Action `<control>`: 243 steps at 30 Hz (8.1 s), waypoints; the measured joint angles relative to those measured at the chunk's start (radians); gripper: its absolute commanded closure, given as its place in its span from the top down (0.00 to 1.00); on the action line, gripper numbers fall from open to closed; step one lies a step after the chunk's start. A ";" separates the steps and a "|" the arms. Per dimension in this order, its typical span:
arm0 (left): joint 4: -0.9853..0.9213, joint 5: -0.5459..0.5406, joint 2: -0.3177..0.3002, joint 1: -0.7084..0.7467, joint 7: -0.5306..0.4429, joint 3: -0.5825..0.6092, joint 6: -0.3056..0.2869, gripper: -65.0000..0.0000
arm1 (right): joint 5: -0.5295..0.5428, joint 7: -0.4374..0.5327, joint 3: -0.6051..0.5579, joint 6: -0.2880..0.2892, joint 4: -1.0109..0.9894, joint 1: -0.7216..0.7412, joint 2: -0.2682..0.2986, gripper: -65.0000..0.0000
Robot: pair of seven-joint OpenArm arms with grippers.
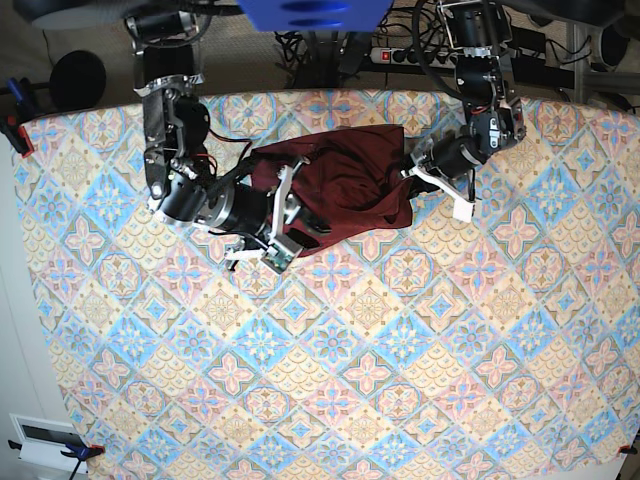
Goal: Layout the t-shirt on the table in an organized manner, then fold the t-shirt properly
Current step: 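Press the folded bundle flat with the right gripper, then grasp the bundle edge with the left gripper and tuck it under, then drag the bundle with the right gripper toward the right arm's side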
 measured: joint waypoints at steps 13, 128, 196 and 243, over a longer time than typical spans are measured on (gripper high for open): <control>-0.004 -0.013 -0.013 -0.003 0.003 0.002 0.000 0.01 | 0.108 -0.008 -0.129 -0.001 -0.008 -0.045 0.096 0.40; 0.236 0.153 -0.410 -0.112 0.042 0.460 0.019 0.00 | 0.108 -0.002 -0.497 0.022 -0.072 0.063 0.099 0.14; 0.437 0.266 -0.243 0.001 0.109 0.084 0.014 0.52 | 0.112 0.005 -0.473 0.022 -0.064 0.055 0.176 0.14; 0.313 0.016 -0.302 0.174 0.091 0.323 0.011 0.00 | 0.074 0.008 -0.278 0.022 -0.021 0.060 0.249 0.14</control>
